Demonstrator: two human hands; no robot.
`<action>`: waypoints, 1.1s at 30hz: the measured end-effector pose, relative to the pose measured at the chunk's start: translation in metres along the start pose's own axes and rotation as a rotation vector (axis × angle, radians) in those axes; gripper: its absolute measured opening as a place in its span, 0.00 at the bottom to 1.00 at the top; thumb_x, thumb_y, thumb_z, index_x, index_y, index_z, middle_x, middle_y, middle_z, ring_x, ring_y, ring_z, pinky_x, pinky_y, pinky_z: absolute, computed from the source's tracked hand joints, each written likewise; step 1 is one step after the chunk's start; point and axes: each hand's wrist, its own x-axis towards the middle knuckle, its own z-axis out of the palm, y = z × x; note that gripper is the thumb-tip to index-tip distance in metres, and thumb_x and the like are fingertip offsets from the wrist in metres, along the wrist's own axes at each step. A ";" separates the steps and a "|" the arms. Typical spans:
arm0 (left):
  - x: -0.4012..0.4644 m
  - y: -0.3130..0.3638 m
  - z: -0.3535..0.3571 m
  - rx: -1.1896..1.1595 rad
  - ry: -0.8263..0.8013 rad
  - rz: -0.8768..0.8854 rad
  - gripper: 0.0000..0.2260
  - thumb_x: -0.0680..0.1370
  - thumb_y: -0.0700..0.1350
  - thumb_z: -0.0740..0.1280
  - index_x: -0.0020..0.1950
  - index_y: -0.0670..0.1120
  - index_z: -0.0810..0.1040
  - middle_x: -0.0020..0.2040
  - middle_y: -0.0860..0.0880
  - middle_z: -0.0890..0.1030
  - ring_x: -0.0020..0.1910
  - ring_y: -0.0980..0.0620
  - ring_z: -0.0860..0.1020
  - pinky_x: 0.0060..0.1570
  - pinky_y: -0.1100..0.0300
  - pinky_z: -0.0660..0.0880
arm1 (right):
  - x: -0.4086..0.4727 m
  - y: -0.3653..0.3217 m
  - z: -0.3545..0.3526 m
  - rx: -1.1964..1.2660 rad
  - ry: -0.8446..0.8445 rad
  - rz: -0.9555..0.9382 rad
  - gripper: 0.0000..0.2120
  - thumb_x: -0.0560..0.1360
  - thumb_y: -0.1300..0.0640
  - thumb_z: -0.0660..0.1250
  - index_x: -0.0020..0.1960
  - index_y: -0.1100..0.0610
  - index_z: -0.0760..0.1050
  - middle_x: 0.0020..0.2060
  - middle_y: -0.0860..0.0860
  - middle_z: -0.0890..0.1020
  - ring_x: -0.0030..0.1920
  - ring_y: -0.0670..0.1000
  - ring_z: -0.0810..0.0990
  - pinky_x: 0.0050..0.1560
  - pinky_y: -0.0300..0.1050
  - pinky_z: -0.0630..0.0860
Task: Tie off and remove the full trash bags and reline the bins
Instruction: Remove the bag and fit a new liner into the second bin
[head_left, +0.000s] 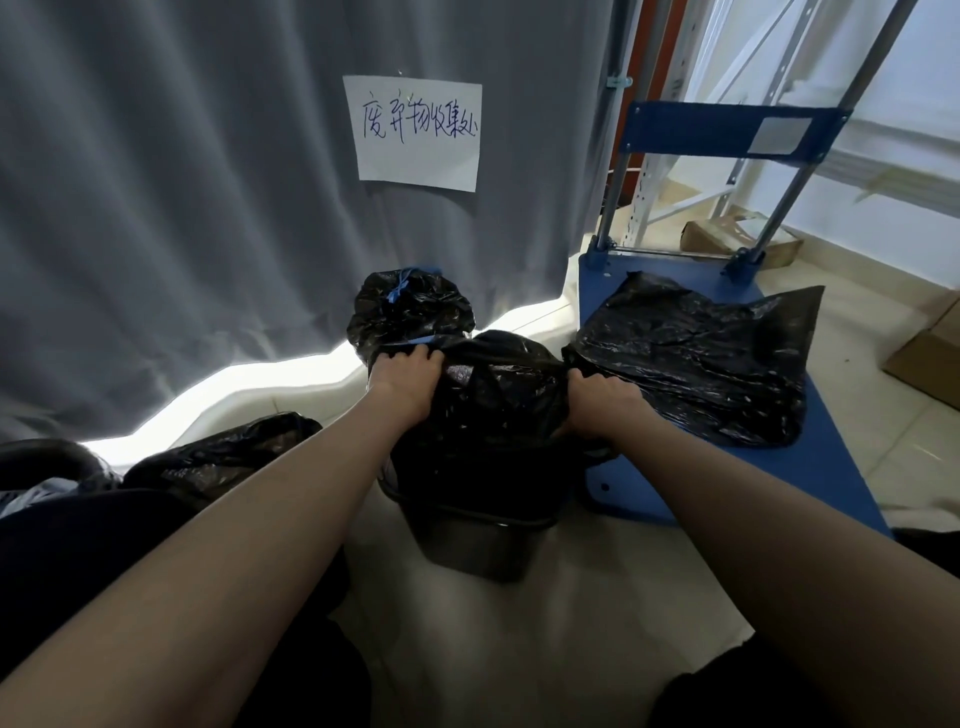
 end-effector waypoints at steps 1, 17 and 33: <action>0.000 0.000 0.000 -0.001 -0.010 -0.008 0.25 0.78 0.48 0.65 0.73 0.46 0.61 0.69 0.44 0.68 0.64 0.41 0.74 0.62 0.47 0.69 | -0.001 0.002 0.000 -0.008 -0.023 0.003 0.39 0.70 0.38 0.72 0.71 0.58 0.61 0.63 0.57 0.75 0.65 0.60 0.74 0.58 0.53 0.71; 0.009 -0.002 0.011 -0.047 -0.064 -0.106 0.29 0.78 0.62 0.61 0.73 0.48 0.62 0.69 0.44 0.71 0.67 0.42 0.72 0.62 0.48 0.69 | 0.012 -0.008 0.008 0.027 0.031 0.016 0.43 0.68 0.30 0.66 0.75 0.51 0.58 0.71 0.59 0.62 0.69 0.62 0.66 0.64 0.57 0.67; 0.029 -0.006 0.032 -0.460 -0.125 -0.325 0.36 0.76 0.65 0.60 0.74 0.42 0.57 0.67 0.39 0.72 0.65 0.37 0.73 0.60 0.46 0.71 | 0.034 -0.010 0.029 0.464 -0.081 0.115 0.41 0.74 0.36 0.63 0.77 0.56 0.53 0.71 0.61 0.67 0.69 0.64 0.68 0.66 0.57 0.68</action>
